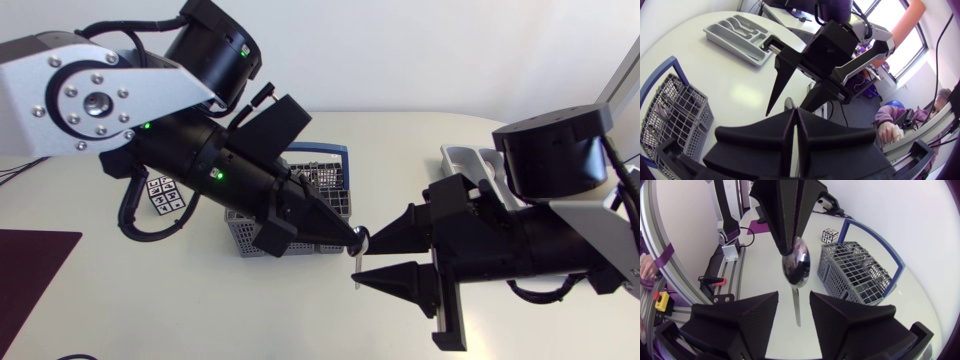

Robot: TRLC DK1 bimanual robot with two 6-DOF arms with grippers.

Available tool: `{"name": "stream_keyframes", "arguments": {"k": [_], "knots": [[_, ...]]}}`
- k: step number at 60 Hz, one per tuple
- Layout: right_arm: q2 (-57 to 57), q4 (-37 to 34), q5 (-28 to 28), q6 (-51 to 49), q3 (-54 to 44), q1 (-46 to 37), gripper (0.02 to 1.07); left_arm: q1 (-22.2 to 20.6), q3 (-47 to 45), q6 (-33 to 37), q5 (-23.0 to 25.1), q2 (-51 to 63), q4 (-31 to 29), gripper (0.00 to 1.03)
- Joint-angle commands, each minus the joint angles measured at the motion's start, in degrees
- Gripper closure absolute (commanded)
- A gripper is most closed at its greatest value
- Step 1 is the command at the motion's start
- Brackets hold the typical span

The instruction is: Transfer all utensils from the basket to the drawer tray.

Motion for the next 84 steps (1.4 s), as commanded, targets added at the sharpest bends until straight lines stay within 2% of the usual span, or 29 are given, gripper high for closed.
{"name": "stream_keyframes", "arguments": {"k": [1, 12, 26, 29, 33, 35, 37, 39, 42, 51, 57, 60, 65, 69, 73, 84], "knots": [[0.85, 0.62, -0.77, 1.5, 0.83, 0.5, 0.77, -0.46, -1.52, 1.35, 1.0, 0.74, -0.88, 1.0], [1.82, 0.27, -1.13, 1.58, 1.01, 0.58, 1.02, -0.55, -1.52, 1.35, 1.0, 0.39, -0.97, 1.0], [2.52, 0.18, -1.3, 2.2, 0.92, 0.67, 1.02, -0.37, -1.44, 1.35, 1.0, -0.14, -1.06, 1.0], [2.52, 0.1, -1.3, 2.29, 0.92, 0.67, 1.02, -0.2, -1.35, 1.26, 1.0, -0.14, -0.79, 0.96], [2.52, 0.01, -1.21, 2.29, 0.65, 0.76, 1.02, 0.42, -0.91, 1.09, 1.0, -0.14, -0.53, 0.68], [2.52, 0.01, -1.21, 2.29, 0.48, 0.85, 1.02, 0.77, -0.47, 1.09, 1.0, -0.14, -0.44, 0.48], [2.52, -0.08, -0.86, 2.29, 0.3, 0.93, 1.02, 0.94, 0.06, 1.09, 1.0, -0.14, -0.26, 0.23], [2.61, -0.17, -0.51, 2.29, 0.13, 1.02, 1.02, 0.94, 0.5, 1.09, 1.0, -0.14, 0.0, 0.13], [2.61, -0.43, -0.07, 2.29, -0.22, 1.02, 1.02, 1.12, 1.03, 0.83, 1.0, -0.31, 0.7, 0.06], [2.0, -2.19, 2.13, 0.09, -1.45, -1.53, 1.02, 4.64, 2.52, -5.15, -0.23, -0.49, 5.8, 0.05], [0.76, -4.04, 5.38, -2.81, -2.42, -5.66, 1.02, 7.1, 2.96, -7.61, -5.24, -0.66, 8.61, 0.05], [0.15, -5.27, 6.52, -4.66, -2.95, -8.29, 1.02, 7.8, 2.7, -7.26, -5.77, -1.01, 8.88, 0.06], [-1.08, -6.94, 7.93, -8.44, -3.92, -14.53, 1.02, 7.98, 2.43, -7.17, -13.06, -1.1, 9.14, 0.06], [-2.31, -7.29, 10.65, -11.86, -5.06, -19.63, 1.02, 8.06, 1.29, -6.65, -14.12, -1.72, 9.23, 0.06], [-3.45, -7.11, 13.99, -16.17, -6.46, -25.17, 1.02, 8.06, 0.41, -6.56, -18.07, -1.81, 9.32, 0.06], [-1.96, -2.72, 17.07, -29.27, -8.93, -43.98, 1.02, 8.68, -1.35, -6.21, -22.2, -1.72, 9.75, 0.05]]}}
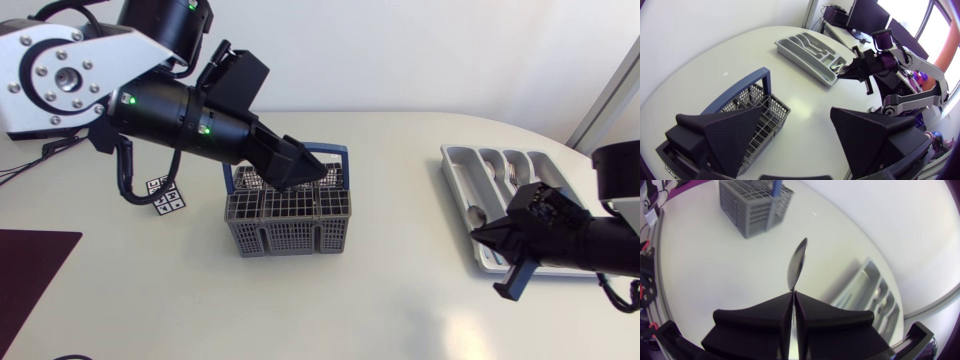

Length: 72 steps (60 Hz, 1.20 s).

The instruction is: Transfer all utensils from the basket to the drawer tray.

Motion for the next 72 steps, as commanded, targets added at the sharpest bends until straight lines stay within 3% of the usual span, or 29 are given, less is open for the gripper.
{"name": "stream_keyframes", "arguments": {"k": [1, 10, 20, 35, 43, 52, 63, 66, 72], "knots": [[1.41, 3.12, 0.94, -8.62, -2.33, -8.29, 1.02, 0.64, -2.05, -0.59, -1.35, -0.54, 0.36, 0.05], [7.91, 10.33, 0.67, -16.97, -1.89, -22.8, 1.02, 0.11, -3.19, 0.03, -4.34, -0.36, 0.27, 0.06], [16.44, 19.03, 1.03, -22.68, -0.83, -31.76, 1.02, -0.16, -3.63, 0.29, -6.19, 0.08, 0.0, 0.05], [27.69, 32.3, 4.45, -27.34, -0.74, -37.74, 1.02, -1.83, -4.07, 0.2, -8.56, 0.17, -0.52, 0.05], [30.59, 34.94, 6.03, -29.18, -1.1, -38.7, 1.0, -1.74, -4.25, 0.55, -9.44, 0.08, -1.05, 0.05], [29.97, 35.82, 6.47, -29.27, -1.97, -38.7, 0.59, -1.47, -4.86, 0.99, -10.4, -0.36, -1.14, 0.05], [27.51, 33.89, 6.83, -29.18, -1.89, -38.62, 0.24, -0.86, -5.83, 1.7, -10.93, -0.98, -1.67, 0.05], [26.72, 33.18, 7.18, -29.1, -1.8, -38.53, 0.18, -0.68, -6.0, 1.87, -10.93, -1.15, -1.93, 0.05], [23.64, 30.81, 7.35, -29.01, -1.71, -38.18, 0.17, 0.02, -6.44, 2.22, -11.02, -1.94, -2.28, 0.05]]}}
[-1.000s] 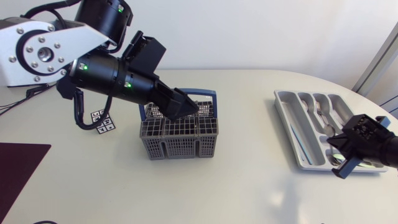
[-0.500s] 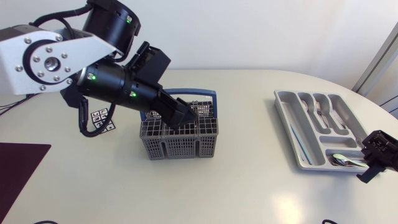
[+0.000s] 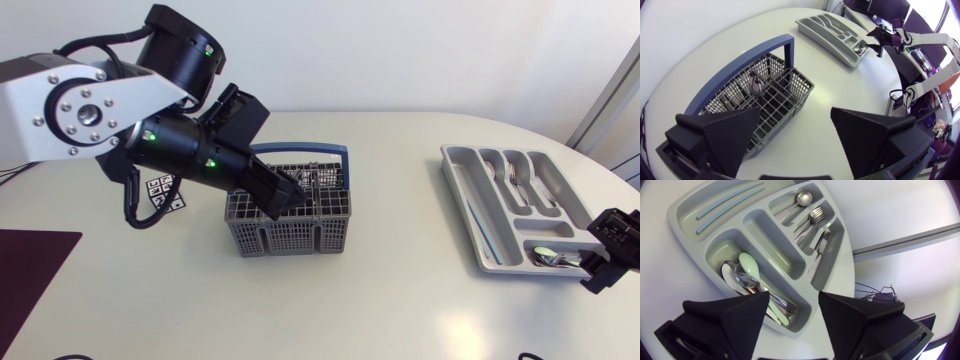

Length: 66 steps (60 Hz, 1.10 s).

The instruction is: Transfer all utensils from the basket to the drawer tray.

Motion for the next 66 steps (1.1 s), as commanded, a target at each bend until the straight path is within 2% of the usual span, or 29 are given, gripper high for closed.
{"name": "stream_keyframes", "arguments": {"k": [1, 4, 6, 15, 23, 32, 45, 56, 66], "knots": [[-3.37, -2.46, 0.47, -1.07, -0.92, 0.23, 0.17, 0.81, -1.74, 1.52, -0.46, -1.99, -0.75, 0.05], [-5.31, -5.01, 0.38, -0.55, -0.48, 0.4, 0.17, 0.98, -1.92, 1.7, -0.46, -2.25, -0.93, 0.05], [-7.68, -9.84, 0.03, 0.68, 0.75, 1.1, 0.17, 1.07, -2.18, 1.96, -0.46, -2.52, -1.1, 0.05], [-13.57, -21.71, -0.76, 7.54, 4.35, 6.2, 0.17, 0.81, -3.5, 2.67, -1.96, -2.95, -1.37, 0.05], [-18.49, -31.64, -0.85, 18.44, 7.07, 16.84, 0.17, 0.72, -5.0, 3.28, -2.66, -4.27, -1.28, 0.05], [-20.51, -38.32, -0.59, 33.38, 10.24, 32.39, 0.17, 0.89, -7.19, 4.51, -3.36, -5.68, -1.1, 0.05], [-18.49, -39.2, 1.35, 54.12, 14.63, 53.22, 0.17, 2.21, -11.15, 6.71, -3.54, -7.52, 0.74, 0.05], [-13.04, -37.62, 1.0, 64.84, 20.35, 63.59, 0.18, 4.41, -13.87, 9.0, -3.63, -8.93, 2.77, 0.05], [-8.91, -32.87, 0.73, 71.44, 22.89, 71.68, 0.18, 7.57, -16.51, 12.07, -3.63, -10.69, 3.56, 0.06]]}}
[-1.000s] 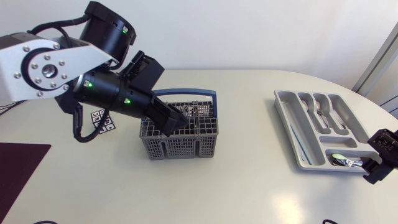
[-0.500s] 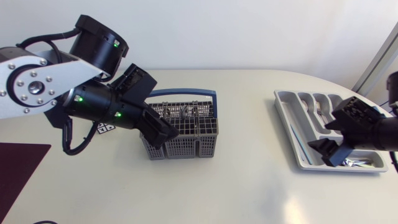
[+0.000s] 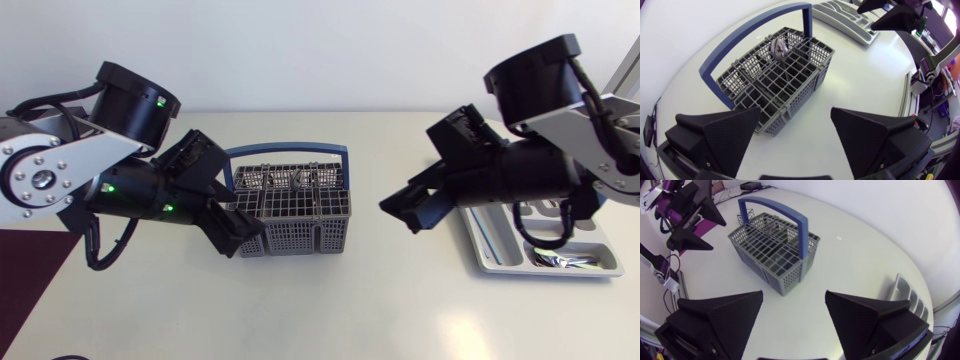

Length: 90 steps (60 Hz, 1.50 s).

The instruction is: Transfer all utensils from the basket to the drawer tray.

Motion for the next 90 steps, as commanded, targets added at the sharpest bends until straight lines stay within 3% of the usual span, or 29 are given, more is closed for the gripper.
{"name": "stream_keyframes", "arguments": {"k": [1, 17, 25, 38, 56, 90], "knots": [[2.78, 2.23, -0.3, 5.91, 1.69, 4.15, 0.18, 2.31, -2.54, 3.11, -0.33, -1.58, 0.56, 0.06], [10.52, 8.65, -2.4, 8.81, 4.6, 9.16, 0.22, 11.1, -6.41, 7.51, 0.11, -4.83, 1.62, 0.06], [12.54, 12.52, -2.84, 10.31, 4.42, 9.95, 0.22, 14.97, -9.93, 9.18, 0.11, -4.56, 5.92, 0.06], [15.0, 15.77, -4.34, 11.8, 4.77, 10.39, 0.22, 14.97, -11.68, 9.09, 0.11, -0.17, 11.11, 0.06], [18.96, 20.34, -4.34, 13.82, 4.95, 9.86, 0.22, 9.52, -11.6, 7.24, 0.11, 4.05, 14.62, 0.06], [25.02, 24.21, -3.72, 17.51, 7.58, 10.39, 0.22, 6.26, -11.07, 5.75, 1.26, 5.63, 15.33, 0.06]]}}
